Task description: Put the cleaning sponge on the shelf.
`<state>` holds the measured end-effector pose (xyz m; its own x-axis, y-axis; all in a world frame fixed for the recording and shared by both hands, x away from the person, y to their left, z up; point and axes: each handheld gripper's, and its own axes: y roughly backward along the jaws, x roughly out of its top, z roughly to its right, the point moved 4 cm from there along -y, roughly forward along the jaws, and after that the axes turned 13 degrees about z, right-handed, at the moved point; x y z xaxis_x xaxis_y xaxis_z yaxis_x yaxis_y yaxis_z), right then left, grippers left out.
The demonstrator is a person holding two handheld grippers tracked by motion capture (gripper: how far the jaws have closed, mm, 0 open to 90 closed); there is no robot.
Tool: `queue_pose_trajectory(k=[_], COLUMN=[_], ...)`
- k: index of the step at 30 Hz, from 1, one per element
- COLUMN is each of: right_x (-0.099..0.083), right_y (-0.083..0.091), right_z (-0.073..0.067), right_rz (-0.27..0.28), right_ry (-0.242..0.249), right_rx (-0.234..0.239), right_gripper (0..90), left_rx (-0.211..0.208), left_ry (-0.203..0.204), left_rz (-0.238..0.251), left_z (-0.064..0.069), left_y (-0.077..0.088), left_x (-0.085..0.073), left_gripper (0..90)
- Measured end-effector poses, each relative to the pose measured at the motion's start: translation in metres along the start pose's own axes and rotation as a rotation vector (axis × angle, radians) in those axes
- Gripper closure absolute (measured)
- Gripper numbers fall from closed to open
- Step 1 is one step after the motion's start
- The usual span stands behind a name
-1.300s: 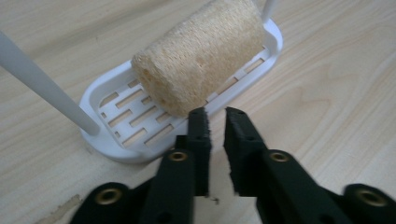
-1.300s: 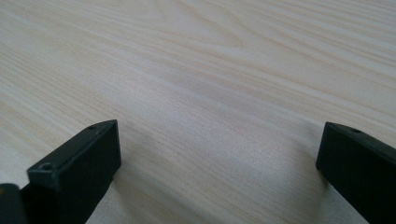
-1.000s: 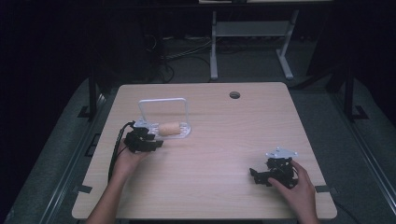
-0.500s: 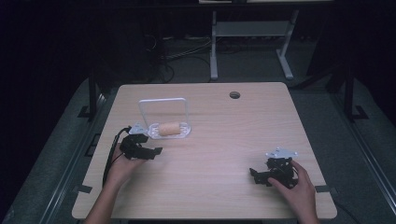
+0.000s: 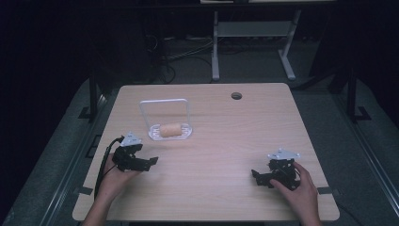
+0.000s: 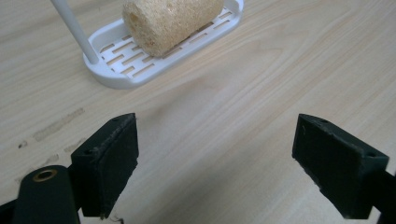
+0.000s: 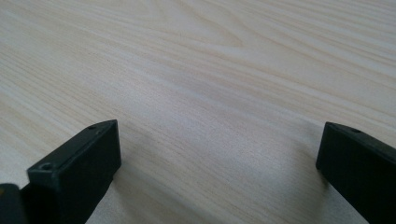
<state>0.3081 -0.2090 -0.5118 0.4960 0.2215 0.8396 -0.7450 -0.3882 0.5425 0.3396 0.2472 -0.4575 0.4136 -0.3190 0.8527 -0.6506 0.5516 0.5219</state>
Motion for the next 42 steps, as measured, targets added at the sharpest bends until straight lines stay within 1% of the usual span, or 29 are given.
queue_pose_trajectory(k=[3,5,8,10,15,19,21,23,28,37,42], right_x=[0.000,0.000,0.000,0.000,0.000,0.000,0.000,0.000,0.000,0.000,0.000], right_y=[0.000,0.000,0.000,0.000,0.000,0.000,0.000,0.000,0.000,0.000,0.000], right_z=[0.000,0.000,0.000,0.000,0.000,0.000,0.000,0.000,0.000,0.000,0.000], right_rz=[0.000,0.000,0.000,0.000,0.000,0.000,-0.001,0.000,0.000,0.000,0.000], right_ry=[0.000,0.000,0.000,0.000,0.000,0.000,-0.002,-0.001,-0.001,-0.001,-0.002], right_rx=[0.000,0.000,0.000,0.000,0.000,0.000,-0.001,0.000,0.000,0.000,0.001], right_gripper=[0.0,0.0,0.0,0.0,0.0,0.0,0.0,0.0,0.0,0.0,0.0], left_rx=[-0.001,-0.001,0.012,0.015,0.019,0.024,0.026,0.036,0.049,0.043,0.035], left_ry=[0.005,0.001,-0.018,-0.020,-0.029,-0.020,-0.021,-0.024,-0.029,-0.018,-0.016], left_rz=[0.015,0.018,0.026,0.028,0.027,0.025,0.024,0.019,0.013,0.003,-0.012], left_z=[0.002,0.003,0.004,0.005,0.008,0.009,0.010,0.011,0.013,0.014,0.014], left_y=[0.004,0.006,0.009,0.011,0.017,0.021,0.023,0.025,0.026,0.026,0.024], left_x=[-0.005,-0.008,-0.010,-0.012,-0.019,-0.027,-0.030,-0.034,-0.042,-0.051,-0.057], left_gripper=[13.3,13.3,13.1,13.0,13.0,13.0,13.0,13.1,13.0,13.0,13.0])
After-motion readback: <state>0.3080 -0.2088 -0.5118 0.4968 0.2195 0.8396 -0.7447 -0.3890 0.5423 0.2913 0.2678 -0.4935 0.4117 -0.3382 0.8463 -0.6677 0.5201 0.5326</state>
